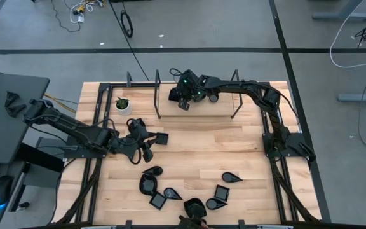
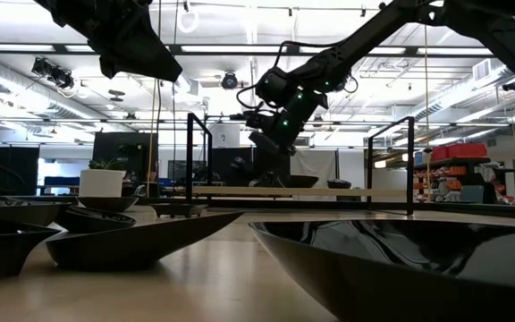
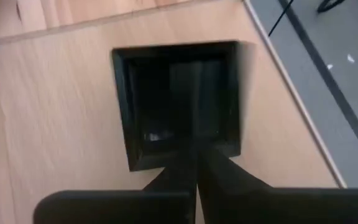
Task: Pick & Place Mini shaped plates
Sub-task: Stack the black square bowl on top of the other black square bowl on the shelf
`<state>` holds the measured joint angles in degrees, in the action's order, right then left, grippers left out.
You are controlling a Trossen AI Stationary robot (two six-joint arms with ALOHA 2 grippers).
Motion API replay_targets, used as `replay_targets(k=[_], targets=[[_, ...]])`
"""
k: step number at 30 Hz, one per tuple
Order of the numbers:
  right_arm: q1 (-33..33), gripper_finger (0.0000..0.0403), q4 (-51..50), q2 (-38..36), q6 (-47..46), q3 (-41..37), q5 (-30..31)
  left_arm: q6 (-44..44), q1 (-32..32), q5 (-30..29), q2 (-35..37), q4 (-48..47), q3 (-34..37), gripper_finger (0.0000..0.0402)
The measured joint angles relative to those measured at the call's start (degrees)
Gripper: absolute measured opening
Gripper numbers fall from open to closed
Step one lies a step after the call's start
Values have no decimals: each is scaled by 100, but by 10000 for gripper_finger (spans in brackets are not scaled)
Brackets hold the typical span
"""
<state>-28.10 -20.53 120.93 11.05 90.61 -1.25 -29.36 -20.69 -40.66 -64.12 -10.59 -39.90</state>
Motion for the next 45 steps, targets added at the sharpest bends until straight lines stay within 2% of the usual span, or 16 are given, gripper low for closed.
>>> replay_targets(k=[13,19,27,31,36,45], targets=[[4,8,320,28,205,2,82,2,-2,0,-1,-7,0,106],[11,9,90,-107,70,2,57,2,-2,0,-2,-9,0,106],[13,9,-853,-398,-61,2,-735,2,-2,0,-1,-13,0,106],[5,9,-1007,-293,-98,2,-651,2,-2,0,0,-11,0,106],[-13,9,-837,-199,-176,-2,-221,2,0,0,0,-7,0,106],[-161,9,-558,-153,-352,0,-156,2,0,2,-2,-9,0,106]])
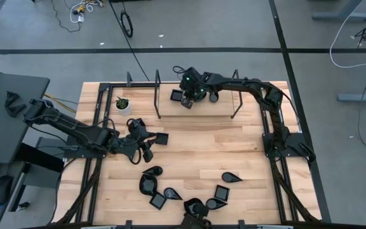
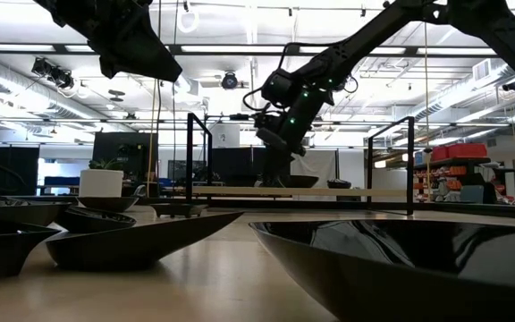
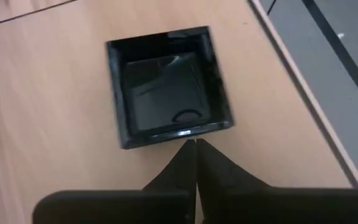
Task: Pick & Place Mini shaped plates
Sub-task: Stack the black square bowl on top of the other black square bowl on the shelf
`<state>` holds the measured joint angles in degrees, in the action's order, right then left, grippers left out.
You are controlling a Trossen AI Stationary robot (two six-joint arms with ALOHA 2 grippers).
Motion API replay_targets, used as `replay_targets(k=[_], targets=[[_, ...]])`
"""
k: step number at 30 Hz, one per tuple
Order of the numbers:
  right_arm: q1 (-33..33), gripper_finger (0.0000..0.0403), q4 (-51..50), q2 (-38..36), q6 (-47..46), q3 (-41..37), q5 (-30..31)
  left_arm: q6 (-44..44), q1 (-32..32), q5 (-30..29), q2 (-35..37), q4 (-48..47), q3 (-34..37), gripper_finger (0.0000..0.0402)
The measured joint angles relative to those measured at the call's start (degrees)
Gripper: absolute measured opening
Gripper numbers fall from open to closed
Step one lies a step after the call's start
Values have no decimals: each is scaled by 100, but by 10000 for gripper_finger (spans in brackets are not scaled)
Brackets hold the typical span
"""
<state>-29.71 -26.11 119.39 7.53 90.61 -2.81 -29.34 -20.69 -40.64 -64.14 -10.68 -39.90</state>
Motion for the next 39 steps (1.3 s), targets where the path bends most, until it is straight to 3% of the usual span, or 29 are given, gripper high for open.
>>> replay_targets(k=[18,32,39], targets=[[-25,9,744,44,-79,0,3,0,0,-1,1,5,0,106],[-77,9,13,20,-556,2,102,-1,0,-1,1,7,0,106],[-75,9,235,20,-562,2,53,0,0,-2,2,7,0,106]])
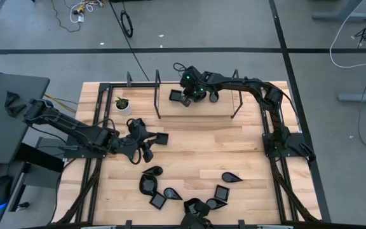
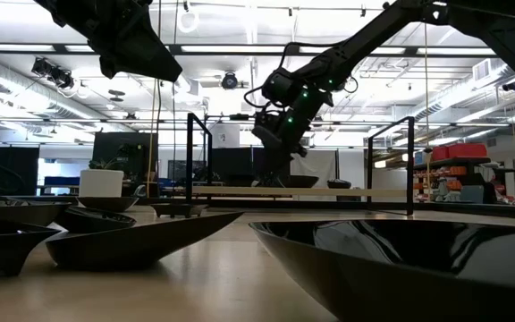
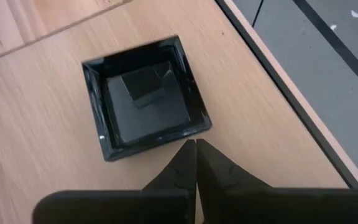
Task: Pick & Place Mini shaped plates
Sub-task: Stack the black square bowl on top of the other black square bowl on the shelf
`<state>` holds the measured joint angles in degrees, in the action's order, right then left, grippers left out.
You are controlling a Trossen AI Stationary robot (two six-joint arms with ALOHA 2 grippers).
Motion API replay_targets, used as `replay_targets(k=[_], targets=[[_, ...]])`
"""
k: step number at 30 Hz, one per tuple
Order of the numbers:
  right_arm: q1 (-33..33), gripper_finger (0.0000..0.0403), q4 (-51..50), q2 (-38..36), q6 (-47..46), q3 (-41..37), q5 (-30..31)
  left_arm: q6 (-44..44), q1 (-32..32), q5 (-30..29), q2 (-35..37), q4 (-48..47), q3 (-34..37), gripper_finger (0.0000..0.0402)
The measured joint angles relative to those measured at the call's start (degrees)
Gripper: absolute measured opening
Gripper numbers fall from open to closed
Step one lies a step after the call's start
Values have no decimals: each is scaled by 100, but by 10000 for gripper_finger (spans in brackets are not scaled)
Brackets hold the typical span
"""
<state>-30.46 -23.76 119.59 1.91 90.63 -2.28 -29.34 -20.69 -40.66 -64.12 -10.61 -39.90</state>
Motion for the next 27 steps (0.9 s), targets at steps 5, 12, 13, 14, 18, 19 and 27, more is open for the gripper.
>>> replay_targets(k=[5,12,13,14,18,19,27], targets=[[0,9,76,0,2,0,-16,0,0,0,0,0,0,106],[0,9,218,0,2,0,-16,1,-1,0,0,0,0,106],[0,9,207,0,2,0,-16,0,0,0,-1,0,0,106],[0,9,157,0,-19,0,-20,0,-2,0,0,0,0,106],[0,9,-255,0,-194,0,-262,0,-2,0,-1,0,0,106],[0,9,-319,3,-185,0,-303,0,-2,0,-2,0,0,106],[26,9,-57,170,-192,2,-271,0,-2,0,-2,2,0,106]])
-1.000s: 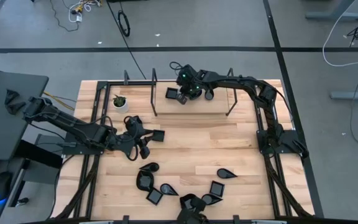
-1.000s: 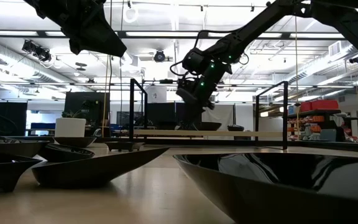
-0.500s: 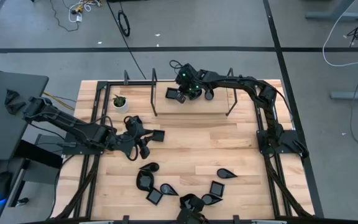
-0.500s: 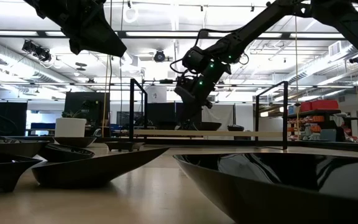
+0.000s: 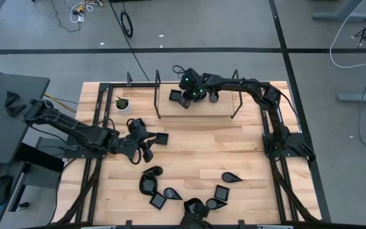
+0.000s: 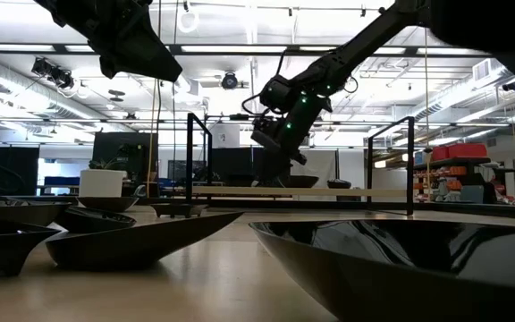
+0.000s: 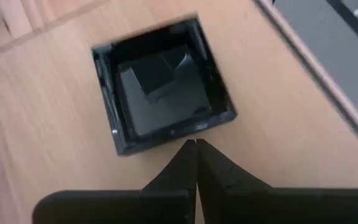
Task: Pick & Place Mini shaped plates
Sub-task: Stack the black square bowl on top of the other black square bowl on the shelf, then stack the black teardrop shaped bowl on top of the other black teardrop shaped bowl on the shelf
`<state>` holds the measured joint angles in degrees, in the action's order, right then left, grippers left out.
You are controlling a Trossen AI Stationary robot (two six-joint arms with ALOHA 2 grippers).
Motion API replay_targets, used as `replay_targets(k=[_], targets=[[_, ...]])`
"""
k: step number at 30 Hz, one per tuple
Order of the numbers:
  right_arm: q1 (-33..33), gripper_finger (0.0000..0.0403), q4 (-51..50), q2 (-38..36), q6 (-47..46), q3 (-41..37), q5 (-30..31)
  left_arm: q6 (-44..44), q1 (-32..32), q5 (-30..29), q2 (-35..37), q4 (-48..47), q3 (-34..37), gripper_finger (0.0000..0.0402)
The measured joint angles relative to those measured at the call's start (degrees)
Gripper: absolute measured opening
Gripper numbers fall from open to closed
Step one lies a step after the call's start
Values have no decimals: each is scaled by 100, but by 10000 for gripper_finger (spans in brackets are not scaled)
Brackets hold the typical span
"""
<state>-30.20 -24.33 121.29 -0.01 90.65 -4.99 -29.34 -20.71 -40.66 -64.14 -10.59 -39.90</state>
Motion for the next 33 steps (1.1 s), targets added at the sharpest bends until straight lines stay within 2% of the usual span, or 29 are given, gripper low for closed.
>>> replay_targets(k=[10,25,33], targets=[[0,9,447,145,46,-4,150,0,0,0,2,0,0,106],[4,9,522,114,396,-4,151,0,0,0,0,-2,0,106],[263,4,156,-387,520,-4,921,-2,-2,0,2,-13,0,106]])
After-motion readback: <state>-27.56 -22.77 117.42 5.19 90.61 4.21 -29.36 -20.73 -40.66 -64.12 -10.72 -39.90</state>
